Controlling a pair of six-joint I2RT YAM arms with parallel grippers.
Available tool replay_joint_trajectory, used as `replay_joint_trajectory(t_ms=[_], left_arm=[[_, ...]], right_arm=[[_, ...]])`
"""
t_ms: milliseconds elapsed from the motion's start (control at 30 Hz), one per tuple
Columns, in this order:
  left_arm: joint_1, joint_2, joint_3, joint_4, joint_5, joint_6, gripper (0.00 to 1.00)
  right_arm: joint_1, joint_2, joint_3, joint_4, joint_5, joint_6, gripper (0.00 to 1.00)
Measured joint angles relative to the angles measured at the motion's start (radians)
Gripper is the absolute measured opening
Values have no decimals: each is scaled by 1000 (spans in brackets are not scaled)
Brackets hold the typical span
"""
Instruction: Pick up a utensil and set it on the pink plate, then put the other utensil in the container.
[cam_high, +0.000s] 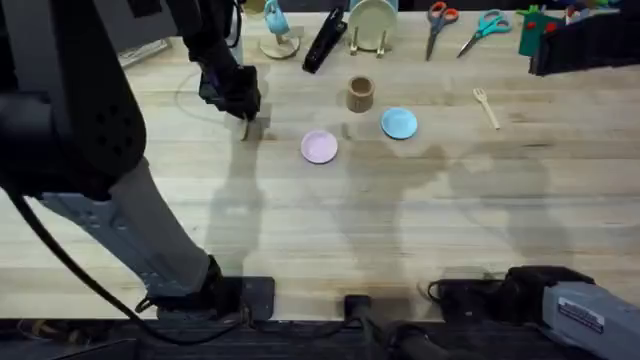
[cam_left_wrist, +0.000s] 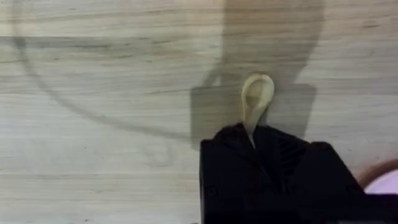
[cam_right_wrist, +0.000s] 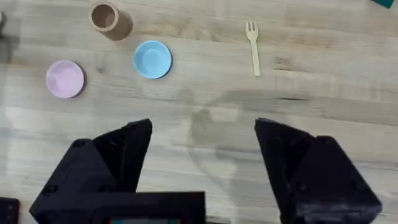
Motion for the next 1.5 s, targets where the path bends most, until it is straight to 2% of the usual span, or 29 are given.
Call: replay_joint_trajectory(t_ms=[300, 433, 600, 800, 933, 1233, 1333, 1500], left_arm=[[0, -4, 0, -19, 0, 0, 43], [1, -35, -27, -64, 8, 0, 40], [1, -151, -38, -104, 20, 0, 41], [-10, -294, -38, -203, 41, 0, 41], [-69, -307, -38, -242, 41, 0, 41], [-309, -307, -38, -213, 46, -12, 41], [-363, -307, -38, -186, 48, -29, 41], [-417, -307, -38, -150, 48, -60, 40]], right_arm=[[0, 0, 0, 0, 0, 0, 996], [0, 0, 0, 0, 0, 0, 996], [0, 0, 0, 0, 0, 0, 996], [0, 0, 0, 0, 0, 0, 996], [0, 0, 0, 0, 0, 0, 996], [0, 0, 0, 0, 0, 0, 995], [0, 0, 0, 0, 0, 0, 995], [0, 0, 0, 0, 0, 0, 996]])
